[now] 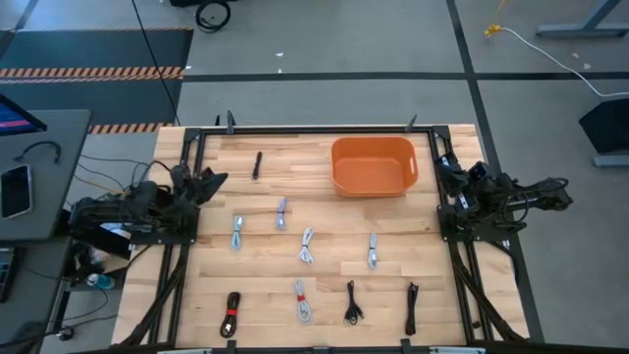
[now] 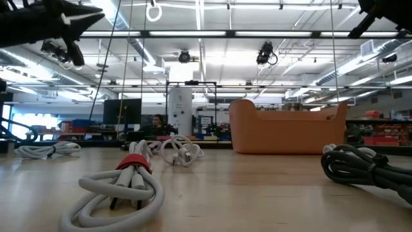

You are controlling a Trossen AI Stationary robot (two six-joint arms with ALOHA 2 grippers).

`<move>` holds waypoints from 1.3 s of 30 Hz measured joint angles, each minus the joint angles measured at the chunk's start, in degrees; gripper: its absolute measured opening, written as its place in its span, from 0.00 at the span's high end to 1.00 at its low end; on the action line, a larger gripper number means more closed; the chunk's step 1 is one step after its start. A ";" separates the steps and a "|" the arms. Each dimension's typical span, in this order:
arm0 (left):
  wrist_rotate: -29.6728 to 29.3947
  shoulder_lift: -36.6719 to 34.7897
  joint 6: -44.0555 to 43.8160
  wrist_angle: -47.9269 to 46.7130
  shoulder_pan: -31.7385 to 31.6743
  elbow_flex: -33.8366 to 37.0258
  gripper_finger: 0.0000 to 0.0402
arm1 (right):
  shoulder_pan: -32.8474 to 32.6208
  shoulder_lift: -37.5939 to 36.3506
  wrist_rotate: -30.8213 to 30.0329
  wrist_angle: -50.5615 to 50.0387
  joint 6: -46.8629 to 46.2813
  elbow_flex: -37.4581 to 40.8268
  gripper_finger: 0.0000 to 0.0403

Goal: Pick and place USB-C Cables
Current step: Put the black USB cable into the orange bin

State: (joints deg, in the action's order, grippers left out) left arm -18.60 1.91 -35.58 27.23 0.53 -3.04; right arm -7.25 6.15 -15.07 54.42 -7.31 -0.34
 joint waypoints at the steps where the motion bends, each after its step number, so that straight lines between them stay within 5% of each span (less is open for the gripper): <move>1: 0.16 0.53 1.71 0.17 0.05 -1.71 0.85 | 0.00 0.00 -0.04 0.00 0.00 0.00 0.96; 7: 6.66 10.28 14.77 -3.21 0.07 -16.95 0.68 | 0.00 0.00 -0.26 -0.03 0.02 0.00 0.96; 11: 9.14 21.92 22.34 -18.73 0.09 -31.26 0.59 | -0.02 0.00 -0.29 -0.03 0.00 0.00 0.96; 20: -11.34 49.93 17.57 -64.60 0.02 -56.91 0.57 | -0.01 0.00 -0.27 -0.07 -0.19 0.00 0.96; 26: -21.53 63.29 5.72 -76.95 -1.77 -63.14 0.57 | -0.02 0.00 -0.26 -0.07 -0.20 0.00 0.96; 39: -18.46 78.91 -16.42 -91.41 -14.20 -63.98 0.57 | -0.02 0.00 2.85 -0.09 -2.16 0.00 0.96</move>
State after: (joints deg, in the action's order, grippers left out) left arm -37.07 80.81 -52.00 -64.19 -13.66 -67.02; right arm -7.27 6.15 -12.22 54.33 -9.47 -0.34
